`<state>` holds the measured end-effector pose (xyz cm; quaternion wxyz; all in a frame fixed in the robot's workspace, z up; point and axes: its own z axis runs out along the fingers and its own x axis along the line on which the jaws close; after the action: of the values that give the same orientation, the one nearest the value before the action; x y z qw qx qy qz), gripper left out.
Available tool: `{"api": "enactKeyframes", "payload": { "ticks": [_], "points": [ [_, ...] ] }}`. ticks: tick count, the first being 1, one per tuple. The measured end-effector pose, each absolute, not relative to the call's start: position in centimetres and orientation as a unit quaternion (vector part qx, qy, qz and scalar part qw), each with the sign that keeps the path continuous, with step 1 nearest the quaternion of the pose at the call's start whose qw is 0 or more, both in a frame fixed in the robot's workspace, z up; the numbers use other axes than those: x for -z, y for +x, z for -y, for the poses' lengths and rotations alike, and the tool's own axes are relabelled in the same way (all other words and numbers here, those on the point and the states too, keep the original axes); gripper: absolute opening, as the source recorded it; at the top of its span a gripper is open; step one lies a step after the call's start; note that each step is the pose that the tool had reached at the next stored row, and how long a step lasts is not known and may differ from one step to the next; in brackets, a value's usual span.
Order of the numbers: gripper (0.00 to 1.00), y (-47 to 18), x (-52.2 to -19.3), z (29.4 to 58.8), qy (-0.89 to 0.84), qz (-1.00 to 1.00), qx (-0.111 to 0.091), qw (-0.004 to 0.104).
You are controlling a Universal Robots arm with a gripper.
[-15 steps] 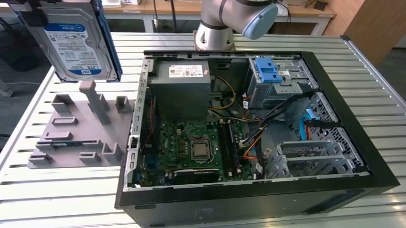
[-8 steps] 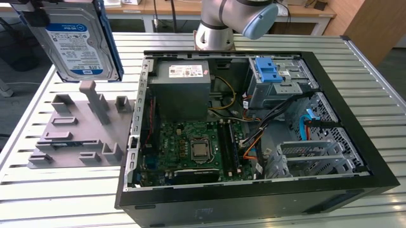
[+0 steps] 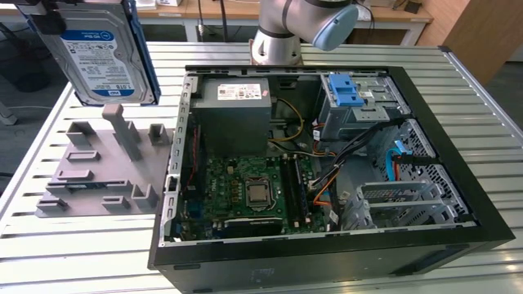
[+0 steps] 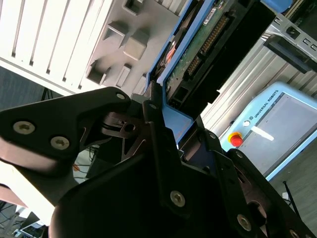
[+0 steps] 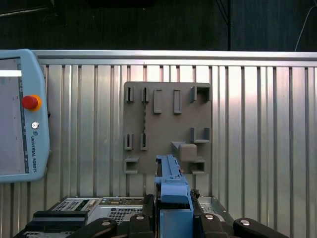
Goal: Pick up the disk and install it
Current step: 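Pick up the disk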
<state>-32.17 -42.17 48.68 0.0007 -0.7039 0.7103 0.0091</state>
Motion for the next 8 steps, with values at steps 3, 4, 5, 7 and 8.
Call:
{"api": "enactKeyframes", "payload": {
  "ticks": [3,4,5,7,8],
  "points": [
    [0.36,-32.09,-48.68,42.17,-0.704,-0.710,-0.009,0.001],
    [0.36,-32.06,-48.68,42.17,-0.704,-0.710,-0.009,0.001],
    [0.36,-32.04,-48.68,42.17,-0.704,-0.710,-0.009,0.001],
    [0.36,-31.99,-48.68,42.17,-0.704,-0.710,-0.009,0.001],
    [0.36,-31.96,-48.68,42.17,-0.704,-0.710,-0.009,0.001]
  ]
}}
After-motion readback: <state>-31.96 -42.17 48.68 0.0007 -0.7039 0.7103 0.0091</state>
